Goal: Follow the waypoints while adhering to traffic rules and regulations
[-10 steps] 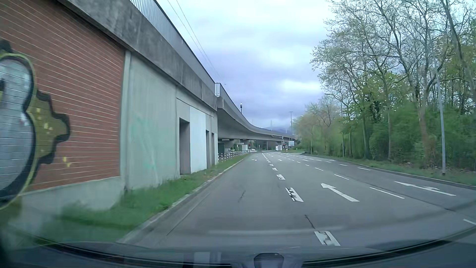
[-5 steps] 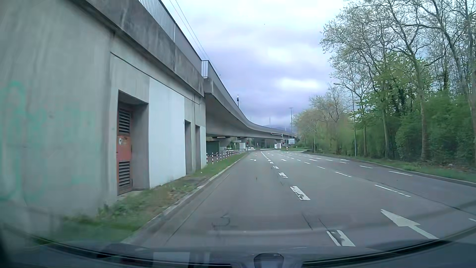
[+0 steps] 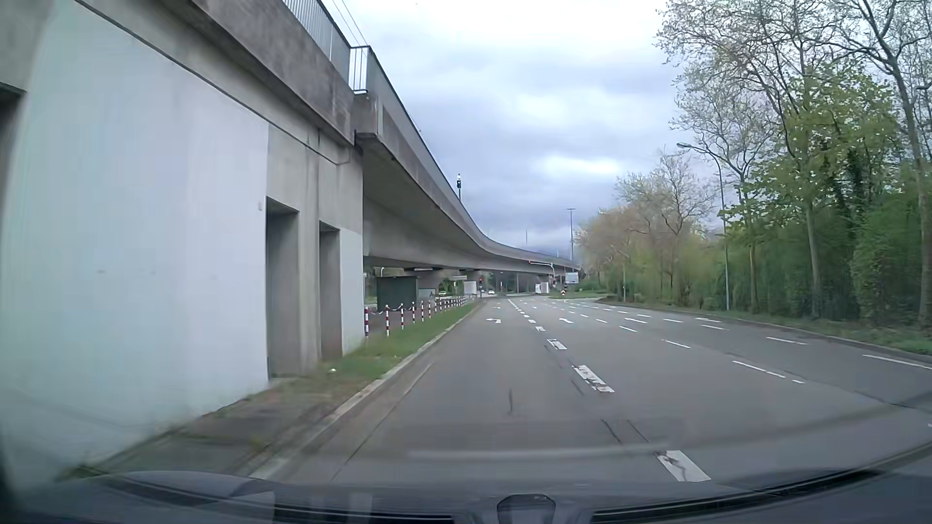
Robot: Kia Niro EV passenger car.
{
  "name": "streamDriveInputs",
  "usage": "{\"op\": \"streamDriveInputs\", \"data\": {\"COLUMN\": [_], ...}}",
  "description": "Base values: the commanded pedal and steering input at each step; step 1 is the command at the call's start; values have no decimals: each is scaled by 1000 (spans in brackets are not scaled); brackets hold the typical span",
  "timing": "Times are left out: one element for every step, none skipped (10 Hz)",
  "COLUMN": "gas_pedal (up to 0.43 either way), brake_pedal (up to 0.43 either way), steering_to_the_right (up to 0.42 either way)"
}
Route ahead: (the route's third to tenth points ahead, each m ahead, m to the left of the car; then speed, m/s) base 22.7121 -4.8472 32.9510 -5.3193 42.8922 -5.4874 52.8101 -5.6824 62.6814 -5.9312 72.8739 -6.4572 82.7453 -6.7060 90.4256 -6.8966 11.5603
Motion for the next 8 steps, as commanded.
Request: {"op": "streamDriveInputs", "data": {"gas_pedal": [0, 0, 0, 0, 0, 0, 0, 0], "brake_pedal": [0, 0, 0, 0, 0, 0, 0, 0], "steering_to_the_right": [6, 6, 6, 6, 6, 6, 6, 6]}}
